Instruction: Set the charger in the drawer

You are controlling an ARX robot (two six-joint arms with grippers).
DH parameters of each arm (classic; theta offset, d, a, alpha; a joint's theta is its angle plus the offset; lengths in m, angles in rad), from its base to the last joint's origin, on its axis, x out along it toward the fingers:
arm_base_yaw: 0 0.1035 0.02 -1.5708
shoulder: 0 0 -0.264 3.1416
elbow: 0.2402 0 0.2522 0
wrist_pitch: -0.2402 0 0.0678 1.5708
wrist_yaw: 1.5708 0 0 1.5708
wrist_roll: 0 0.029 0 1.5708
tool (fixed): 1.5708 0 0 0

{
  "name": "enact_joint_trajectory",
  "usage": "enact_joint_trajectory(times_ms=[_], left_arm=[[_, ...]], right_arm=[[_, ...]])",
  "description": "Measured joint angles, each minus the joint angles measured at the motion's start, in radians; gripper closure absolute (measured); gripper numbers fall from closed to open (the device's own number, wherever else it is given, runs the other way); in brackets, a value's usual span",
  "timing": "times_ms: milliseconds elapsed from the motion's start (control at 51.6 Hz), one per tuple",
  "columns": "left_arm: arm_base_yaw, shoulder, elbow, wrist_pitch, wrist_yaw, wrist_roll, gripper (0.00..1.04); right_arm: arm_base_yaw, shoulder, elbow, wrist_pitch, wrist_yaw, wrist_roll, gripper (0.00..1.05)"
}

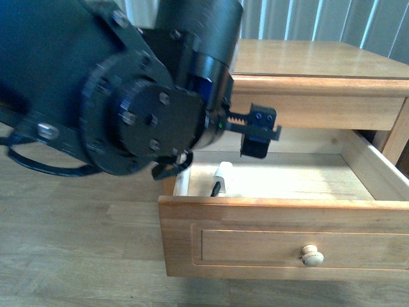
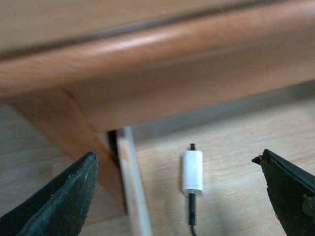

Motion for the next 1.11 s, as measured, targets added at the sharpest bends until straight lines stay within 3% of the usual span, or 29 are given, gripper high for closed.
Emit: enact_joint_trajectory(times_ms=[310, 524, 795, 989, 1105], left_arm=[[0.120, -0.443, -0.328, 0.028, 0.017, 0.014, 0.06], [0.181, -0.809, -0.573, -0.043, 0.026, 0.014, 0.06], [0.246, -1.277, -0.844, -0.287, -0.026, -0.058, 0.06], [0.179, -1.722, -1.007, -0.575, -0.163, -0.103, 0.06], [0.183, -1.778, -1.029, -0.589, -0.163, -0.111, 0.06]], right_arm=[[0.000, 0.000, 0.000, 0.000, 0.000, 0.000, 0.08], [0.000, 0.000, 0.000, 0.000, 0.000, 0.000, 0.08], [0.000, 0.000, 0.000, 0.000, 0.000, 0.000, 0.08], [0.000, 0.000, 0.000, 0.000, 0.000, 0.000, 0.08], [0.000, 0.000, 0.000, 0.000, -0.001, 0.000, 0.08]])
